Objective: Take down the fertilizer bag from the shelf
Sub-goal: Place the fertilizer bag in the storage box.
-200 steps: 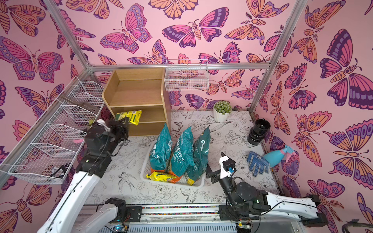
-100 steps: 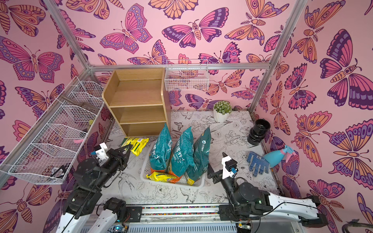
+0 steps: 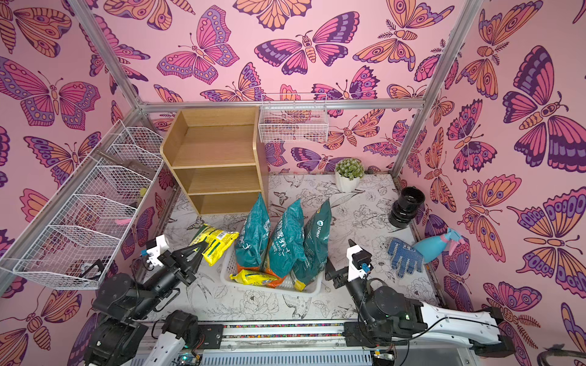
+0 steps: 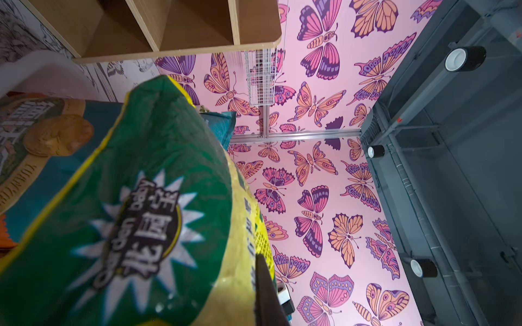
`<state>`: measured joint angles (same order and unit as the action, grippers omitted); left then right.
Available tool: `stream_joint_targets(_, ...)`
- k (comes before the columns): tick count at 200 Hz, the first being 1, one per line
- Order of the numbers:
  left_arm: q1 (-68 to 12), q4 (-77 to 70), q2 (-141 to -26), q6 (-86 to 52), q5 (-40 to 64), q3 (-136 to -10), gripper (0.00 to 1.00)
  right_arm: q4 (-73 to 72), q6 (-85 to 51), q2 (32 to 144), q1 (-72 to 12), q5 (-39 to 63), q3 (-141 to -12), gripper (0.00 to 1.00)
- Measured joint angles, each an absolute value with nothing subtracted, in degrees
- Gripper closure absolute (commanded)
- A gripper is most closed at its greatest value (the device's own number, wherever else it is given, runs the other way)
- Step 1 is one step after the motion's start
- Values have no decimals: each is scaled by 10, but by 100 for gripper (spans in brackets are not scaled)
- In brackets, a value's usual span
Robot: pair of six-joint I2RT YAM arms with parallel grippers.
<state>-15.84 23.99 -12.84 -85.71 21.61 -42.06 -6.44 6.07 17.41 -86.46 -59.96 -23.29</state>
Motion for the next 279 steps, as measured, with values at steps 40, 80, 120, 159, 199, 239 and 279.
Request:
stream_joint_targets(40,-159,241,-168,-842,258,-450,100,-69,63,180,-863,-602,-233,11)
stream_joint_targets(80,-173,235,-232,-810,283,-492,100,-74,65,181,-863,-604,-233,11)
stream_joint_targets(120,-534,200,-490,-659,163,-630,100,-76,72,181,-862,-605,-233,10)
stream_joint_targets(159,-723,225,-682,-538,48,-785,100,-25,81,172,-858,-603,-274,0)
stream_joint_targets(199,-713,228,-504,-543,-123,-701,100,-176,330,86,-855,-434,-169,1)
stream_joint_targets(239,-698,226,-409,-589,-188,-656,100,-223,575,80,-810,-196,-40,0)
stream_joint_targets(279,-694,227,-482,-620,-149,-652,100,-245,688,195,-728,-105,-116,0)
